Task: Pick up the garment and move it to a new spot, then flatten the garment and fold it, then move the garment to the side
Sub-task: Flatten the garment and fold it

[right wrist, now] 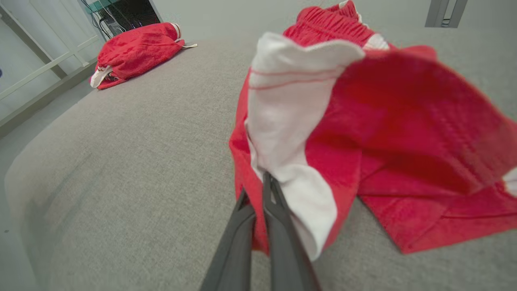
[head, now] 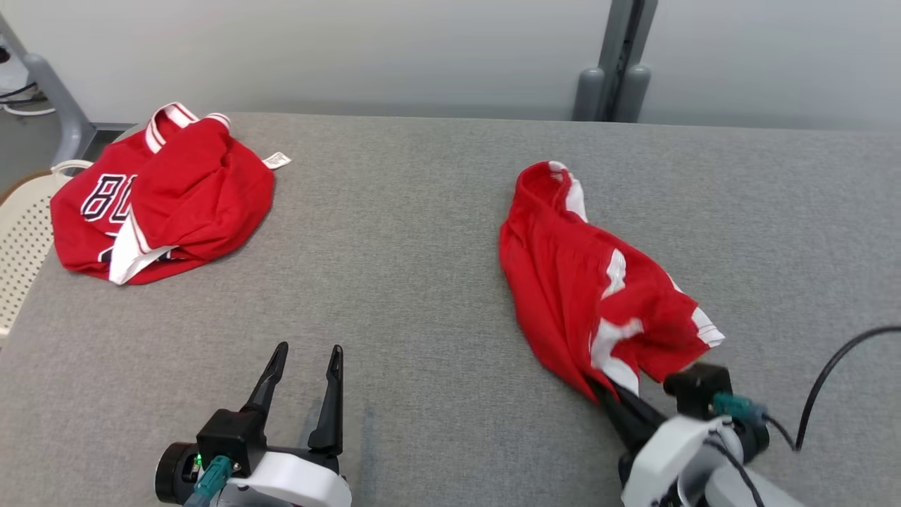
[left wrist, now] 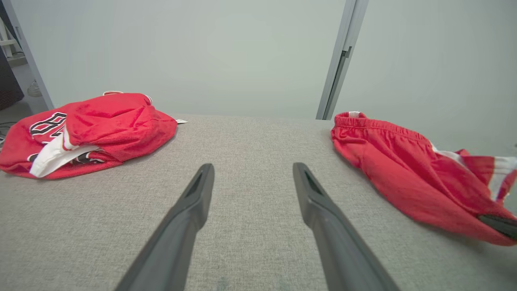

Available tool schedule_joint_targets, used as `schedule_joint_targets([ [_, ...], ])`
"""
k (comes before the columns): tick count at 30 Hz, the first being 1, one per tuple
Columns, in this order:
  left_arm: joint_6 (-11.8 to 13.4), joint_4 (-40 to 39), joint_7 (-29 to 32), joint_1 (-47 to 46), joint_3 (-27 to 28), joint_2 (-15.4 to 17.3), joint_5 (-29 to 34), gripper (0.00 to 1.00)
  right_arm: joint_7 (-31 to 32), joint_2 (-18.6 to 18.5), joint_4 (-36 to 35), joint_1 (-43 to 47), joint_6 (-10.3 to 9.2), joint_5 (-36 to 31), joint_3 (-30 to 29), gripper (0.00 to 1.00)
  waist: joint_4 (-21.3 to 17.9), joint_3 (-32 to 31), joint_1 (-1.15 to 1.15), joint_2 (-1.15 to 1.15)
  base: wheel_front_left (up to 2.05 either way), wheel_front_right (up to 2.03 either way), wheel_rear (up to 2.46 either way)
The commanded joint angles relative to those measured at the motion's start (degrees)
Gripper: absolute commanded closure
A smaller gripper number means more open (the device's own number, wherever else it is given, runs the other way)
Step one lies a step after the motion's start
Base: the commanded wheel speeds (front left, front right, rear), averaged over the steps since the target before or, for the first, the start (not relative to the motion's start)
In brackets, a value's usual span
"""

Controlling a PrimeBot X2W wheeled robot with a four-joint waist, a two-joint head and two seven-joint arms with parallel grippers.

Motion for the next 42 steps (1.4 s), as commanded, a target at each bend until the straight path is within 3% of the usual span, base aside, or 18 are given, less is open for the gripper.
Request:
schedule_joint_targets([
  [1,-0.2,-0.2,0.0,0.5,0.3,0.2,0.5,0.0,-0.5,-0.3,0.5,1.3,0.13,-1.2,-0.6,1.0,-0.8,-0.1,0.0,0.0,0.0,0.0,0.0],
  [6,-0.4,-0.2,0.0,0.7,0.8,0.2,0.8,0.0,-0.5,-0.3,0.5,6.1,0.11,-5.5,-7.3,1.0,-3.1,-0.2,0.0,0.0,0.0,0.0,0.0],
  [8,-0.5,-0.2,0.0,0.7,0.9,0.2,0.9,0.0,-0.5,0.2,0.0,8.2,0.11,-7.9,-10.3,0.73,-3.9,-0.3,0.0,0.0,0.0,0.0,0.0],
  [9,-0.5,-0.1,0.0,0.7,1.0,0.2,1.0,0.0,-0.5,0.8,-0.7,9.0,0.12,-8.6,-11.8,0.5,-4.2,-0.3,0.0,0.0,0.0,0.0,0.0],
  [10,-0.5,0.0,0.0,0.6,0.9,0.2,1.0,0.0,-0.5,1.3,-1.4,9.7,0.12,-9.1,-13.5,0.2,-4.5,-0.4,0.0,0.0,0.0,0.0,0.0],
  [11,-0.6,0.1,0.0,0.5,0.8,0.2,1.0,0.0,-0.5,1.6,-2.1,10.6,0.12,-9.7,-14.8,0.2,-4.7,-0.4,0.0,0.0,0.0,0.0,0.0],
  [12,-0.7,0.2,0.0,0.4,0.8,0.2,0.9,0.0,-0.5,2.0,-2.5,11.5,0.12,-10.3,-15.9,0.0,-4.8,-0.5,0.0,0.0,0.0,0.0,0.0],
  [23,-0.6,0.4,0.0,0.8,1.0,0.2,0.8,0.0,-0.5,5.8,-14.3,19.9,0.13,-12.3,-30.8,0.0,-4.9,-1.4,0.0,0.0,0.0,0.0,0.0],
  [28,-0.7,0.3,0.0,0.5,0.6,0.2,0.7,0.0,-0.1,4.8,-17.2,19.5,0.13,-13.5,-30.3,0.0,-4.1,-1.5,0.0,0.0,0.0,0.0,0.0],
  [36,-0.4,0.3,0.0,-0.3,0.3,0.2,0.6,0.0,4.9,0.9,-13.3,13.6,0.09,-20.1,-28.3,0.0,-2.4,-0.9,0.0,0.0,0.0,0.0,0.0],
  [37,-0.4,0.3,0.0,-0.4,0.3,0.2,0.5,0.0,6.3,0.3,-12.6,13.1,0.09,-20.5,-27.4,0.17,-2.2,-0.8,0.0,0.0,0.0,0.0,0.0],
  [38,-0.3,0.3,0.0,-0.4,0.3,0.2,0.4,0.0,7.2,-0.1,-12.3,12.4,0.09,-20.7,-26.9,0.5,-2.0,-0.8,0.0,0.0,0.0,0.0,0.0],
  [39,-0.2,0.2,0.0,-0.5,0.3,0.2,0.4,0.0,8.0,-0.3,-12.0,12.0,0.09,-20.4,-26.8,0.62,-1.8,-0.8,0.0,0.0,0.0,0.0,0.0],
  [40,-0.2,0.2,0.0,-0.5,0.3,0.2,0.4,0.0,8.4,-0.5,-11.9,11.9,0.09,-20.1,-26.7,0.92,-1.7,-0.7,0.0,0.0,0.0,0.0,0.0],
  [41,-0.1,0.2,0.0,-0.4,0.4,0.2,0.4,0.0,8.3,-0.7,-12.2,11.7,0.09,-19.7,-26.7,1.0,-1.7,-0.7,0.0,0.0,0.0,0.0,0.0],
  [42,-0.1,0.1,0.0,-0.4,0.5,0.2,0.4,0.0,8.4,-0.9,-12.4,11.8,0.09,-19.1,-27.0,1.0,-1.6,-0.7,0.0,0.0,0.0,0.0,0.0],
])
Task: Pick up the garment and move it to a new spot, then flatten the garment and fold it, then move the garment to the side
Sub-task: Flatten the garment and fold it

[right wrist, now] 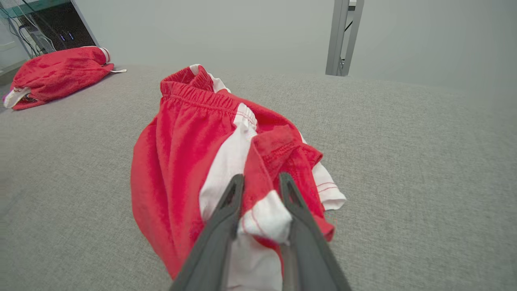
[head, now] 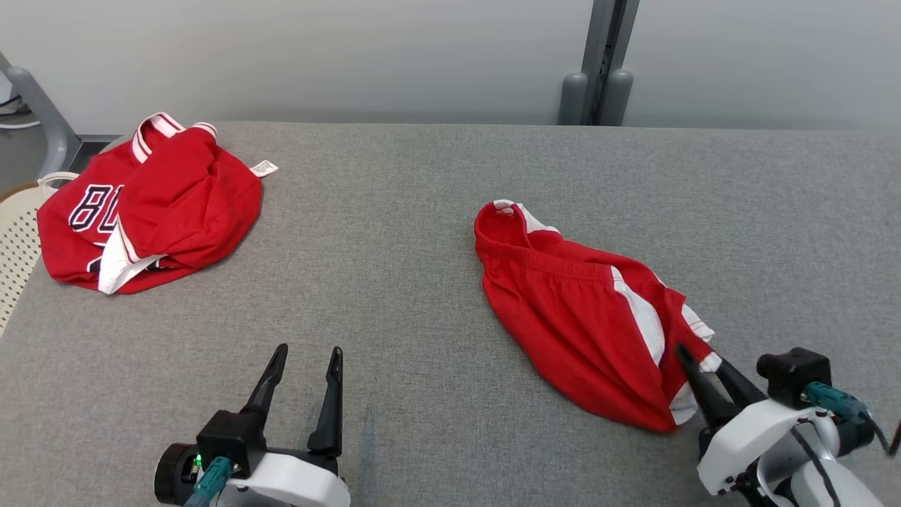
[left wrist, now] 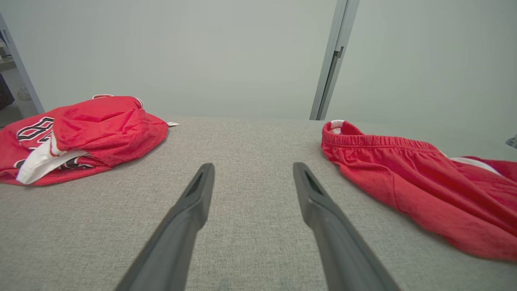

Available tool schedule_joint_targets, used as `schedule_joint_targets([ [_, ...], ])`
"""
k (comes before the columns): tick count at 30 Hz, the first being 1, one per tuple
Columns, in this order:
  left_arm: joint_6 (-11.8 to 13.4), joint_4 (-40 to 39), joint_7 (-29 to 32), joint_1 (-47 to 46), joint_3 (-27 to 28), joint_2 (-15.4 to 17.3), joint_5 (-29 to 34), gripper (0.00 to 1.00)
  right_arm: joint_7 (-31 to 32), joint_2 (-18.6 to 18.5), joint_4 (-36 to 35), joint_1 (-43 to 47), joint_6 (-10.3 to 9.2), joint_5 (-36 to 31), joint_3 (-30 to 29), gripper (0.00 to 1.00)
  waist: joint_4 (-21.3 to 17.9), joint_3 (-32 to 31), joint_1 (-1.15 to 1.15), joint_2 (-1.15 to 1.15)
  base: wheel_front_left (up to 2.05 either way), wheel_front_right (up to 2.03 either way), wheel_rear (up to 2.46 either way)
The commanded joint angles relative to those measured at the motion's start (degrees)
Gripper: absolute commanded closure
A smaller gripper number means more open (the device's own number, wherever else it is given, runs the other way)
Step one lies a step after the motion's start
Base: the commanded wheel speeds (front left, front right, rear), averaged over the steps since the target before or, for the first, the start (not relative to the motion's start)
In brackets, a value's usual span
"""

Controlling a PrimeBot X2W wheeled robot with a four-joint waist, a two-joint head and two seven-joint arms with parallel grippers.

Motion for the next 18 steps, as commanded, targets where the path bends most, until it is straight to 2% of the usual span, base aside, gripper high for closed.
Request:
schedule_joint_targets([
  [1,0.3,-0.2,0.0,-0.4,0.3,0.2,-0.1,0.0,-0.4,-0.7,-0.4,-0.1,0.03,1.3,-1.0,1.0,0.0,0.0,0.0,0.0,0.0,0.0,0.0],
  [8,0.3,-0.3,0.0,-0.1,0.6,0.2,-0.1,0.0,-2.8,0.7,0.6,2.0,0.03,6.6,-9.6,1.0,-1.3,0.0,0.0,0.0,0.0,0.0,0.0],
  [17,0.0,-0.1,0.0,-0.7,0.5,0.2,0.4,0.0,-7.0,3.3,9.3,2.0,0.03,9.9,-18.7,1.0,-2.6,0.7,0.0,0.0,0.0,0.0,0.0],
  [18,-0.1,0.0,0.0,-0.8,0.6,0.2,0.5,0.0,-7.6,3.5,10.5,1.6,0.03,9.6,-19.3,0.83,-2.6,0.7,0.0,0.0,0.0,0.0,0.0],
])
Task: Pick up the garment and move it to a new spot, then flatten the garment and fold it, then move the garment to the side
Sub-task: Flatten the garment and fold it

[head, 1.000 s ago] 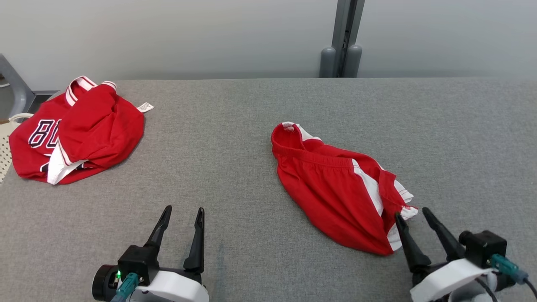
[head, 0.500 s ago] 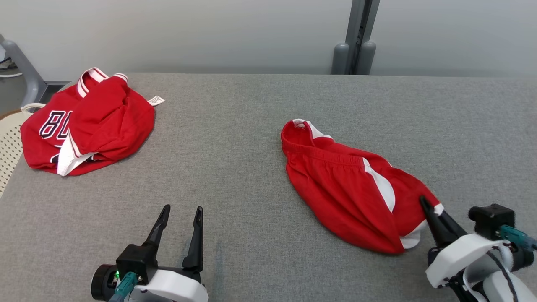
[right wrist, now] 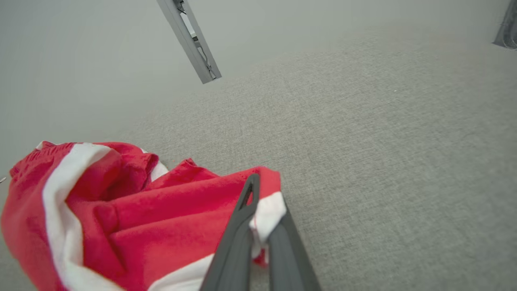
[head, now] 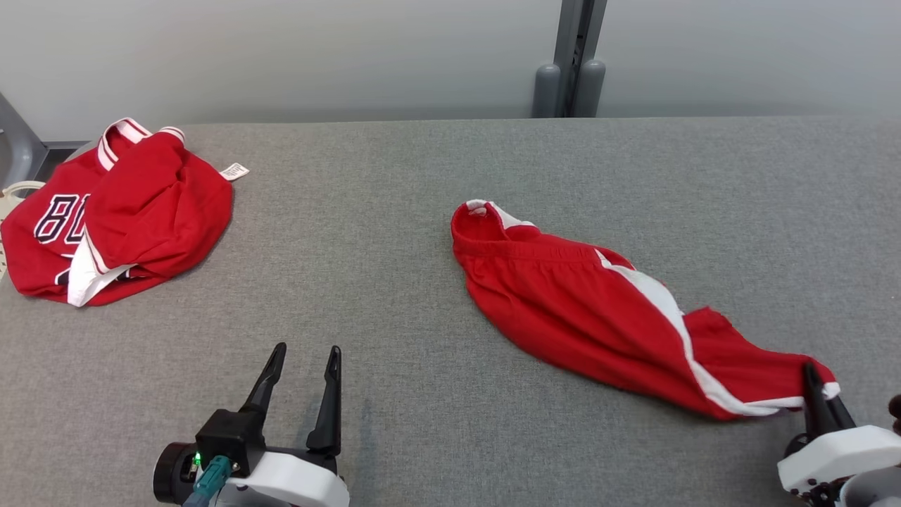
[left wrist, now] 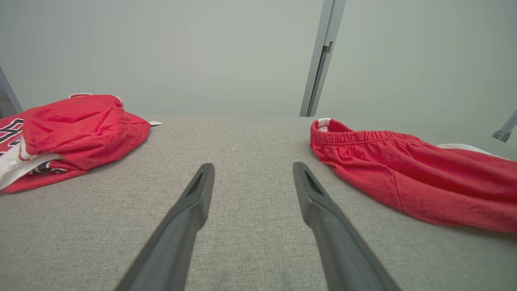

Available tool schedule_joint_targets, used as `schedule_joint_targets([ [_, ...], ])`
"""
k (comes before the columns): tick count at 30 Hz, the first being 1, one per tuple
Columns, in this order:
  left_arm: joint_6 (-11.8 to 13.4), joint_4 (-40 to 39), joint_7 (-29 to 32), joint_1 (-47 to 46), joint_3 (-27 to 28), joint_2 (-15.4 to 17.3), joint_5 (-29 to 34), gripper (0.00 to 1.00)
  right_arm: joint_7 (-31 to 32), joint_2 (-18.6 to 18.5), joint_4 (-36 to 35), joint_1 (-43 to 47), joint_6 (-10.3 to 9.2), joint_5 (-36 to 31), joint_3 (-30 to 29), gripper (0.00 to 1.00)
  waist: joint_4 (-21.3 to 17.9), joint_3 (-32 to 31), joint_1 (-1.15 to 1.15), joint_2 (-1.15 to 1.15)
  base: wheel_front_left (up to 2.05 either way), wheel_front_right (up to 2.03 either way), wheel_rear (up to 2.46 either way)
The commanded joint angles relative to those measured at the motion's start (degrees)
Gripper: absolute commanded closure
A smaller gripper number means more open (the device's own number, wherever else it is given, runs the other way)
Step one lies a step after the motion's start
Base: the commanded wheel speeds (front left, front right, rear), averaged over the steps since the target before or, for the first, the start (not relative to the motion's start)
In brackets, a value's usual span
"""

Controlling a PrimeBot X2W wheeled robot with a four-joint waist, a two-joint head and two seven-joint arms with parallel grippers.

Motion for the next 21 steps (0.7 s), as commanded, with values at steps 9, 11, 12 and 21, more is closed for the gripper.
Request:
schedule_joint_targets([
  [9,-0.3,0.5,0.0,-0.3,0.4,0.2,0.7,0.0,-1.9,-0.5,6.4,-1.4,0.02,-2.7,-0.3,0.0,-0.6,-0.6,0.0,0.0,0.0,0.0,0.0],
  [11,-0.4,0.6,0.0,0.1,0.4,0.2,0.8,0.0,-2.1,-0.7,5.7,-0.8,0.02,-3.8,-0.3,0.0,-0.9,-1.0,0.0,0.0,0.0,0.0,0.0],
  [12,-0.4,0.6,0.0,0.2,0.4,0.2,0.8,0.0,-2.1,-0.8,4.9,-0.6,0.02,-4.4,-0.5,0.0,-1.1,-1.2,0.0,0.0,0.0,0.0,0.0],
  [21,-1.1,0.5,0.0,-0.1,-1.5,0.2,1.6,0.0,-2.0,1.3,-7.9,2.3,0.02,-11.5,-2.0,0.0,-3.4,-2.8,0.0,0.0,0.0,0.0,0.0],
])
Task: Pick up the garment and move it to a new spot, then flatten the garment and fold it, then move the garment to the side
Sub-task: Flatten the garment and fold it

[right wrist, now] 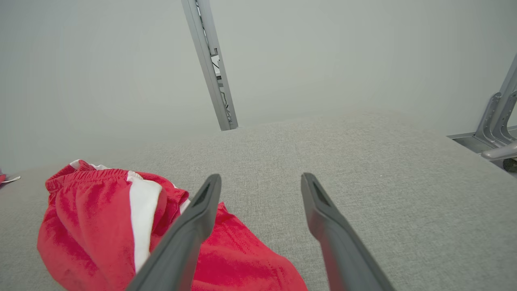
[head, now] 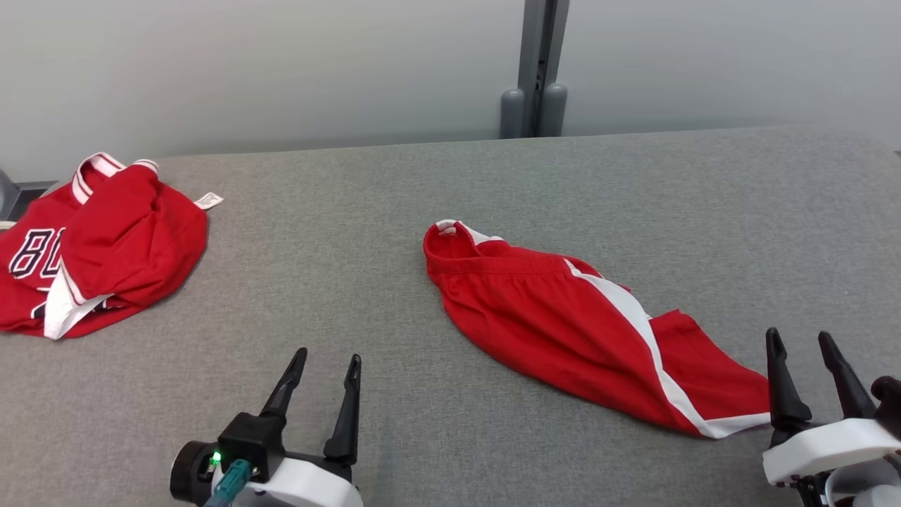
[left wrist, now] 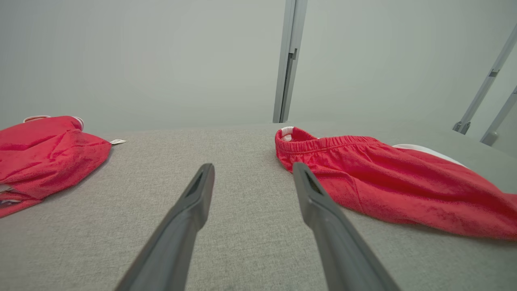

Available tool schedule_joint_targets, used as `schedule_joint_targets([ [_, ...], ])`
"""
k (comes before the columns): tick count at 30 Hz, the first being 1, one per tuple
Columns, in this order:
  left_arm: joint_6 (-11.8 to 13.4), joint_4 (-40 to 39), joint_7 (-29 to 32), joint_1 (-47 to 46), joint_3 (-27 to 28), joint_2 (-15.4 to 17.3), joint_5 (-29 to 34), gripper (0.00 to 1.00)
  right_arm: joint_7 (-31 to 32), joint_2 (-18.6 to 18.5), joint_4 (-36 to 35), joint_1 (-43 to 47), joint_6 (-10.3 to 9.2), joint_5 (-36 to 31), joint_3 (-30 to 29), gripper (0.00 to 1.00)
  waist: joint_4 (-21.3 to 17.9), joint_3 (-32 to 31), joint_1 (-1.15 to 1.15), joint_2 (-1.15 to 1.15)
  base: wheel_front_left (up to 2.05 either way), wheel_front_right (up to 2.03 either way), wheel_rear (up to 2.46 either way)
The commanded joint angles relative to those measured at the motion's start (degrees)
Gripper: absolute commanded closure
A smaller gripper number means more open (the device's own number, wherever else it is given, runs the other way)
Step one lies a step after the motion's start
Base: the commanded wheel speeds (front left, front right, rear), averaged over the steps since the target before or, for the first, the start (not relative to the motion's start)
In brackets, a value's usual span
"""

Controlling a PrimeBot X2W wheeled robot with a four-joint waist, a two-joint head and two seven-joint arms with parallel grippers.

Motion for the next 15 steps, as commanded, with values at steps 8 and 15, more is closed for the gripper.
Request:
schedule_joint_targets([
  [8,-0.8,1.0,0.0,-3.2,-3.9,0.2,0.8,0.0,-0.3,4.4,-13.4,5.9,0.02,-7.1,-1.4,0.0,-3.8,-0.9,0.0,0.0,0.0,0.0,0.0],
  [15,-2.6,6.1,0.0,-9.0,-8.6,0.2,1.8,0.0,-0.3,5.8,-17.0,7.6,0.02,-7.2,1.8,0.0,-8.2,-0.9,0.0,0.0,0.0,0.0,0.0],
])
